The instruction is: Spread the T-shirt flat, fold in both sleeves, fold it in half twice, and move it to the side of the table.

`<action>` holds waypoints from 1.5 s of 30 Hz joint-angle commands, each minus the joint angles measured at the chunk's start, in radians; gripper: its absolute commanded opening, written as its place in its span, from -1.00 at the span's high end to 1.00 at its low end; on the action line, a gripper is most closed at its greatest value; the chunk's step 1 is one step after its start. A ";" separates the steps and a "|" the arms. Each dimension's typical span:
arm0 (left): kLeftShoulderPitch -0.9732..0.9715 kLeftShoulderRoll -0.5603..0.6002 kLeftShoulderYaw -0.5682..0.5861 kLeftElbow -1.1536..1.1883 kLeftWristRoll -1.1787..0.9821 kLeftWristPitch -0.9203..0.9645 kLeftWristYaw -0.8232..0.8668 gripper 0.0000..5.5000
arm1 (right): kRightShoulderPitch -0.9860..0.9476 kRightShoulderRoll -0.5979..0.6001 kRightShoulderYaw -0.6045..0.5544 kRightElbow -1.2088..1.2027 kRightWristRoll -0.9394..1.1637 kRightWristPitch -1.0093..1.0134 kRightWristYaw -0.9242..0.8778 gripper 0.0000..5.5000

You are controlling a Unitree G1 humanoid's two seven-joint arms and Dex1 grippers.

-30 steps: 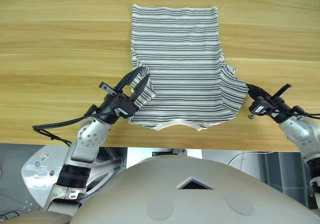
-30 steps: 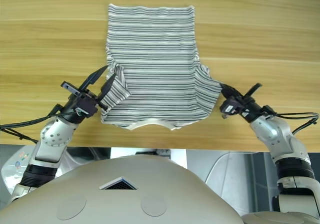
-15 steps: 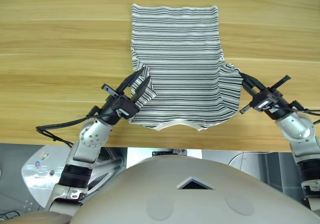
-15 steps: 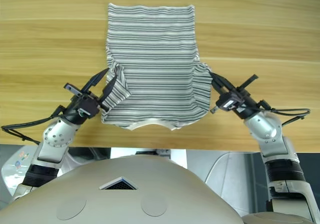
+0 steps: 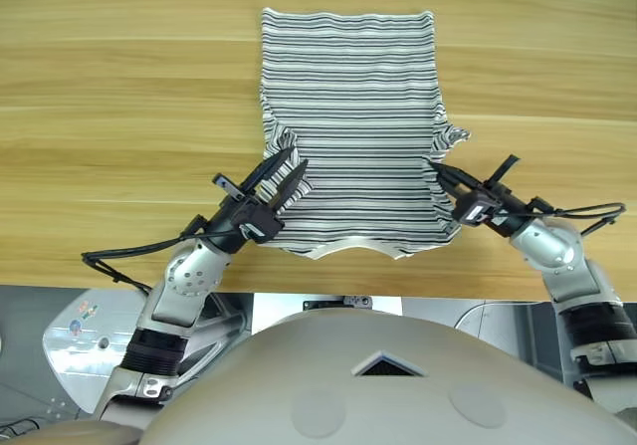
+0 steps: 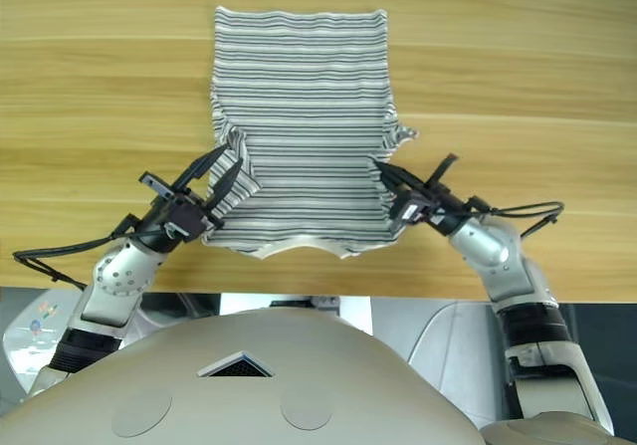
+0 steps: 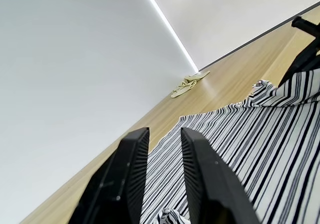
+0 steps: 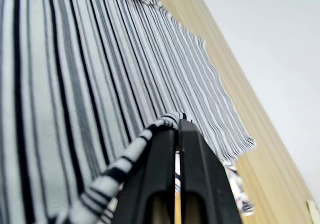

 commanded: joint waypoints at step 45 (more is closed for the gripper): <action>0.214 0.529 0.170 -0.020 0.189 0.017 -0.255 0.57 | 0.369 -0.251 -0.123 -0.206 -0.211 -0.037 -0.031 0.61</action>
